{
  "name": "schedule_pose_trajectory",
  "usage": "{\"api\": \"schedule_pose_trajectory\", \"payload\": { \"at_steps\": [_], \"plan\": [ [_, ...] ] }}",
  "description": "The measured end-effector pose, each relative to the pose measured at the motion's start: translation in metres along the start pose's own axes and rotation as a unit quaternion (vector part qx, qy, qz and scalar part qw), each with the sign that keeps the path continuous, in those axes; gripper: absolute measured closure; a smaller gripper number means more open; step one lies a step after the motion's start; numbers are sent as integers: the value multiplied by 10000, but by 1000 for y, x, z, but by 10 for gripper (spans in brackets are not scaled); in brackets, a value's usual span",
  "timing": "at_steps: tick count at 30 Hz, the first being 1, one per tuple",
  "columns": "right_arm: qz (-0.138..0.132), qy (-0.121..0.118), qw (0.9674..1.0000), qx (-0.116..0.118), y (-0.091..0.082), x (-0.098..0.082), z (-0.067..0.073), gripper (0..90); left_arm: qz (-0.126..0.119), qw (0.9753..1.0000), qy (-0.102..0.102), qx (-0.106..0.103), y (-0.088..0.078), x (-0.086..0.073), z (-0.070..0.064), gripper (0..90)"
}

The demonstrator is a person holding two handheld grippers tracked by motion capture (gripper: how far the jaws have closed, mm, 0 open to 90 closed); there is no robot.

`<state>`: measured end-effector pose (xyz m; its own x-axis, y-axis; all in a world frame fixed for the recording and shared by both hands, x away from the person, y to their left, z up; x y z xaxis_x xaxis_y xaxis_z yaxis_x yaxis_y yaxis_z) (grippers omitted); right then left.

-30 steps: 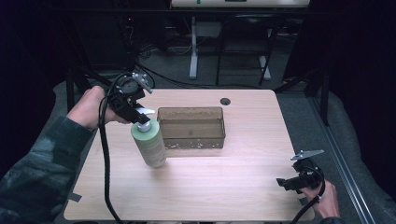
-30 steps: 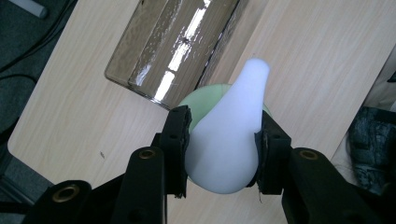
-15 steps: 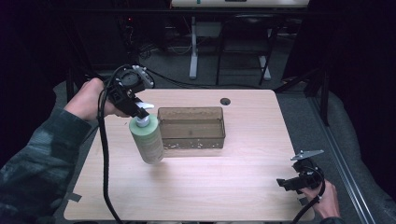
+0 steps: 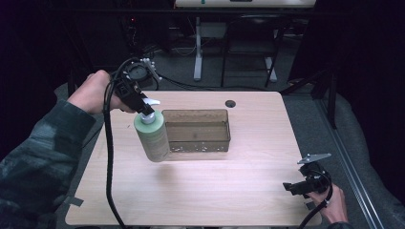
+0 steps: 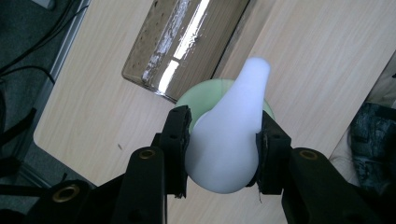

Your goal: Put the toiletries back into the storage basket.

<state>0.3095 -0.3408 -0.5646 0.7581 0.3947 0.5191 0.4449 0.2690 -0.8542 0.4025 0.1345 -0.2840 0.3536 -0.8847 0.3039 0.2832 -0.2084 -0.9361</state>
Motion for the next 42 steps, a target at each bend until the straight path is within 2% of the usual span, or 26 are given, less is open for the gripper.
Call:
{"api": "schedule_pose_trajectory", "payload": {
  "at_steps": [3, 15, 32, 42],
  "plan": [
    [-9, -5, 10000, -11, 0, 0, -1, 44, -37, 10000, -20, 4, -1, 3, 1, 628],
    [-33, 0, 10000, -22, -1, 0, -1, 45, 69, 9999, 48, 76, -9, 14, 3, 628],
    [-31, 2, 10000, -34, -1, -1, -1, 51, 199, 9996, 5, 196, -17, 26, 14, 629],
    [12, -49, 10000, -64, 0, -2, -1, 50, 194, 9995, -24, 236, -20, 39, 20, 629]
  ]
}}
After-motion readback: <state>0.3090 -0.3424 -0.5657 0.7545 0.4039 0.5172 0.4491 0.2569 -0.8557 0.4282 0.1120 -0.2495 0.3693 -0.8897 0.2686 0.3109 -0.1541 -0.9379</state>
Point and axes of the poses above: each handheld gripper's, and its own axes: y roughly forward along the jaws, x roughly out of its top, z roughly to its left, the point moved 4 cm from there along y, roughly forward along the jaws, and after that the axes turned 1 degree about -z, right-handed, at the moved point
